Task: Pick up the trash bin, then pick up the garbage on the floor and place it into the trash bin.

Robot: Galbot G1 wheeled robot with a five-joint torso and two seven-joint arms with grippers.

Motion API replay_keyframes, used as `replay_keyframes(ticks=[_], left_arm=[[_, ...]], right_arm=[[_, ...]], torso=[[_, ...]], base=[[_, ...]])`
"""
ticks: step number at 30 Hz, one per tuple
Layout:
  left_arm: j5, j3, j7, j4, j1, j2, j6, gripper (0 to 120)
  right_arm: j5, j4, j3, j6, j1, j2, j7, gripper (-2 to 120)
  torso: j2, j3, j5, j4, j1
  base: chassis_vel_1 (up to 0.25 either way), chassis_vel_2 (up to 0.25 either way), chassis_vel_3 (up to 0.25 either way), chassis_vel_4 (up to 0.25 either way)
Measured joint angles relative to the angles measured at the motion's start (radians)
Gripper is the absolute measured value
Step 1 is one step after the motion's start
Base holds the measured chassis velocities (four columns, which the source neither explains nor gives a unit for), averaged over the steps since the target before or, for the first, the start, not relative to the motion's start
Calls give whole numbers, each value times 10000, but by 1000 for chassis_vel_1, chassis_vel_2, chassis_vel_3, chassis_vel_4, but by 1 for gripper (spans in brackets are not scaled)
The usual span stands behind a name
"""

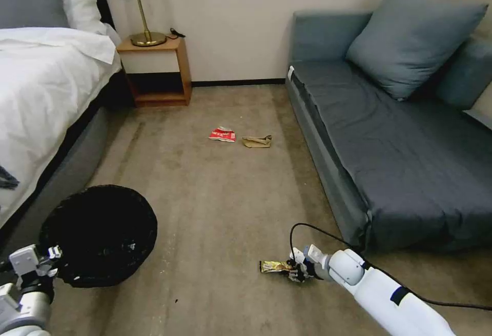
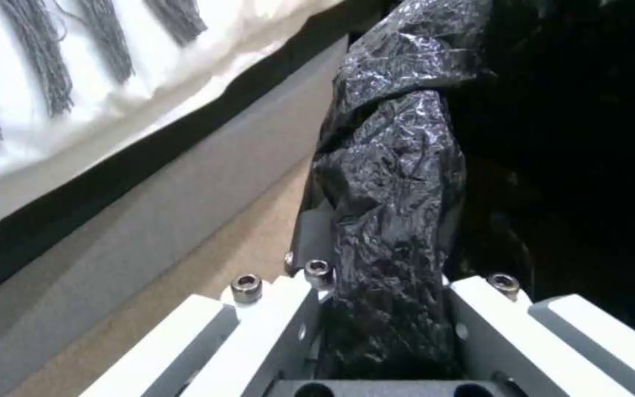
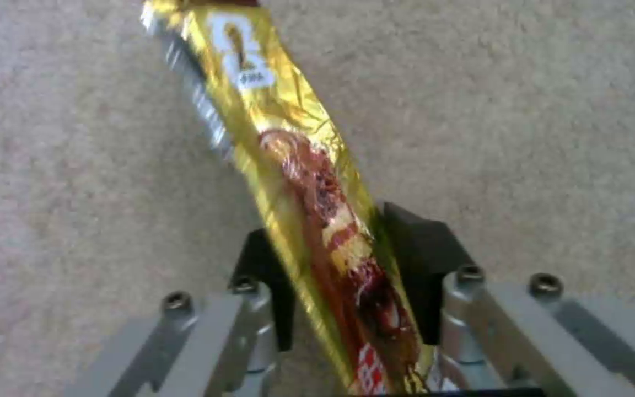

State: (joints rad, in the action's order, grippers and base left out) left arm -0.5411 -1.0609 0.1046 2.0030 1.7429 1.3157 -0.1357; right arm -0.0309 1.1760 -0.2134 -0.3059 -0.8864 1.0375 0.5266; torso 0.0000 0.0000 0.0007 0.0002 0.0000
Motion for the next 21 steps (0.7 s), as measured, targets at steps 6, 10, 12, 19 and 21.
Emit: replay_keyframes(ticks=[6, 10, 12, 19, 21], left_arm=[[12, -32, -11, 140, 87, 15, 15, 4], [17, -50, -30, 238, 159, 46, 19, 4], [21, -60, -42, 274, 185, 61, 23, 4], [154, -61, -91, 442, 312, 153, 78, 3], [175, -46, -95, 453, 315, 163, 77, 3]], right_arm=[[63, 89, 168, 9, -96, -70, -27, 8], [20, 269, 282, 35, -147, -88, -29, 0], [-25, 372, 306, 45, -151, -93, -29, 0], [-835, 1872, 197, 14, 203, -93, -121, 0], [-1012, 2121, 135, -9, 305, -70, -149, 0]], torso=[[-1, 0, -3, -3, 0], [-1, 1, -9, -3, 0], [-1, 1, -8, -3, 0], [-1, 1, -8, -4, 0], [-1, 0, -7, -2, 0]], base=[[0, 0, 0, 0], [0, 0, 0, 0], [0, 0, 0, 0], [0, 0, 0, 0], [0, 0, 0, 0]])
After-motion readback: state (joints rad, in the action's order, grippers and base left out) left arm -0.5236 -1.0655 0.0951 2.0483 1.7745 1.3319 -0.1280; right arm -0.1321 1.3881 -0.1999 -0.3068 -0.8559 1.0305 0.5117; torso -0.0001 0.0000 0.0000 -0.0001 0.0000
